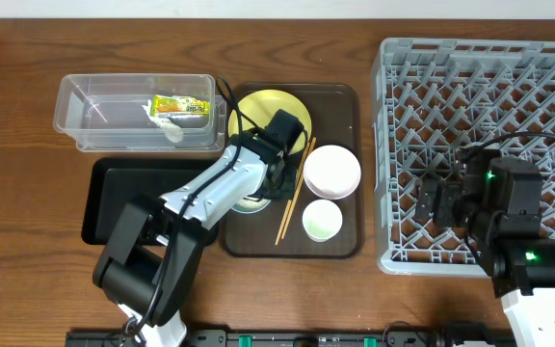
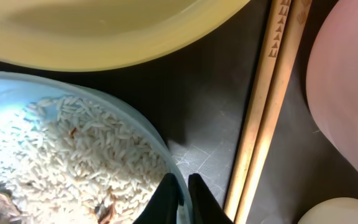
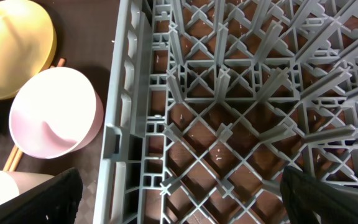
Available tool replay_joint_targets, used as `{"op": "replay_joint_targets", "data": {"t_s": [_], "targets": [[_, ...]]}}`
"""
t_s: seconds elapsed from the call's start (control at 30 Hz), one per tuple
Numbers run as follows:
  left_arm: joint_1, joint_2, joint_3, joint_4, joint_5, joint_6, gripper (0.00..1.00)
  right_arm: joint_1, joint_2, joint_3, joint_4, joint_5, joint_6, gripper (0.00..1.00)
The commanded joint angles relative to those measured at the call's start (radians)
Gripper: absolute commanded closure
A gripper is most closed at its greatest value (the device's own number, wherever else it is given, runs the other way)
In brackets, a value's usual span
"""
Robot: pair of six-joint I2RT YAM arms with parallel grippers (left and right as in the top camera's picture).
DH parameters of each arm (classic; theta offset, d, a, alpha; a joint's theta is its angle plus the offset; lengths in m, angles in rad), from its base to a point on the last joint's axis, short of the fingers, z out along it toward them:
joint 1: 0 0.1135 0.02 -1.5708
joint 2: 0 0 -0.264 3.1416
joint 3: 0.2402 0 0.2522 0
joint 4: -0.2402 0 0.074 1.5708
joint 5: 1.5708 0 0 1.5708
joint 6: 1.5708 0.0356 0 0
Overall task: Sort waste into correct bins and load items into the dishwasher rack
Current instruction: 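Grasp the light-blue rice bowl with the left gripper and lift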
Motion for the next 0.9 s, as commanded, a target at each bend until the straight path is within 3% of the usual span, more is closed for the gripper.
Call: {"op": "replay_joint_targets", "data": {"t_s": [0.0, 0.37, 0.6, 0.87], "targets": [[-0.01, 0.011, -0.013, -0.003, 0.063, -0.001, 0.94, 0.002, -0.002, 0.024, -0.003, -0.004, -0.013, 0.01], [0.007, -0.174, -0.012, -0.066, 0.063, 0.0, 0.94, 0.002, -0.002, 0.024, -0.011, -0.004, -0.013, 0.01], [0.116, -0.321, -0.013, -0.128, 0.101, 0.072, 0.94, 0.002, -0.002, 0.024, -0.011, -0.004, -0.013, 0.01], [0.409, -0.313, -0.013, -0.174, 0.467, 0.219, 0.94, 0.002, -0.002, 0.024, -0.013, -0.004, -0.013, 0.01]]}}
